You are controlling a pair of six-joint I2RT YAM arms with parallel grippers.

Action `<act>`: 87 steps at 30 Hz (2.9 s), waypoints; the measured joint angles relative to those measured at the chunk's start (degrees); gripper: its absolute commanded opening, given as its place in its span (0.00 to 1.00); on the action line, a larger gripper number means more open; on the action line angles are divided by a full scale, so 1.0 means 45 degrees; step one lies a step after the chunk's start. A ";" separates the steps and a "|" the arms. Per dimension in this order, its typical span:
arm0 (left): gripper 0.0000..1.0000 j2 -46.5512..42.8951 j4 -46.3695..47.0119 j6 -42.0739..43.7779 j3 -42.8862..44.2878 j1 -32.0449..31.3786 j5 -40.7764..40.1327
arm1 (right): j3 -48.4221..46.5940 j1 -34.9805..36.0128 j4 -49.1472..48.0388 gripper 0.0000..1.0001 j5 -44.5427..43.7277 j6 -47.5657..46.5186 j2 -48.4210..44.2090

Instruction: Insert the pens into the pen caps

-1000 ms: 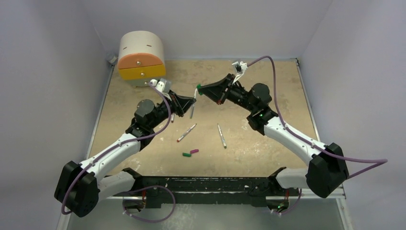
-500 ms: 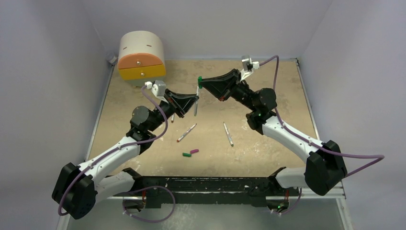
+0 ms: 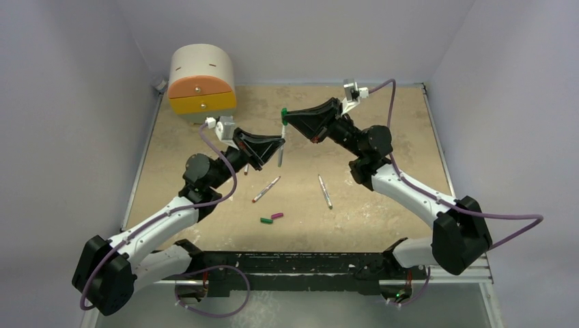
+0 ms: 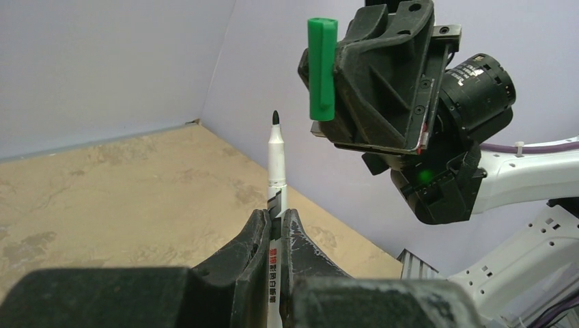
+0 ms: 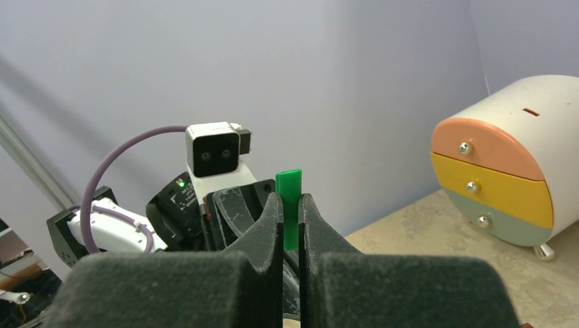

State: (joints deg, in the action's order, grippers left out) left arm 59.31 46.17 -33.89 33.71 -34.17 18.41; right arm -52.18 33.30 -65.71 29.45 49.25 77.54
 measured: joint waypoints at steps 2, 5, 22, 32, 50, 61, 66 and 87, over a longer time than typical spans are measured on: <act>0.00 -0.0097 -0.0024 0.0000 0.0005 -0.0010 0.0044 | -0.0005 -0.0029 0.0010 0.00 -0.0019 -0.0005 0.0019; 0.00 -0.0287 -0.0097 0.0005 0.0005 -0.0010 0.0083 | -0.0034 -0.0102 0.0010 0.00 -0.0068 -0.0034 0.0019; 0.00 -0.0452 -0.0384 0.0107 0.0034 -0.0107 0.0495 | -0.0690 -0.0272 0.0151 0.00 -0.0316 -0.0277 0.0175; 0.00 -0.0471 -0.0899 0.0267 0.0277 -0.0160 0.0267 | -0.0685 -0.0325 0.0296 0.00 -0.0418 -0.0277 0.0559; 0.00 -0.0602 -0.1622 0.0763 0.0369 -0.0160 -0.0233 | -0.0097 -0.0573 0.0549 0.00 -0.0651 -0.0413 -0.0151; 0.00 -0.0568 -0.1700 0.0763 0.0491 -0.0160 -0.0175 | -0.0097 -0.0573 0.0282 0.00 -0.0636 -0.0301 0.0529; 0.00 -0.0466 -0.1773 0.0777 0.0573 -0.0160 -0.0146 | -0.0097 -0.0573 0.0015 0.00 -0.0631 -0.0180 0.0622; 0.00 -0.0102 -0.1812 0.0777 0.0797 -0.0160 -0.0194 | -0.0097 -0.0573 -0.0636 0.00 -0.0306 0.0078 0.0714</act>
State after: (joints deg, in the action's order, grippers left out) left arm 58.85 38.02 -30.39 37.30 -34.89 17.54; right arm -52.62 30.72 -68.58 28.08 49.60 80.75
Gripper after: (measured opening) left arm 0.035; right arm 0.032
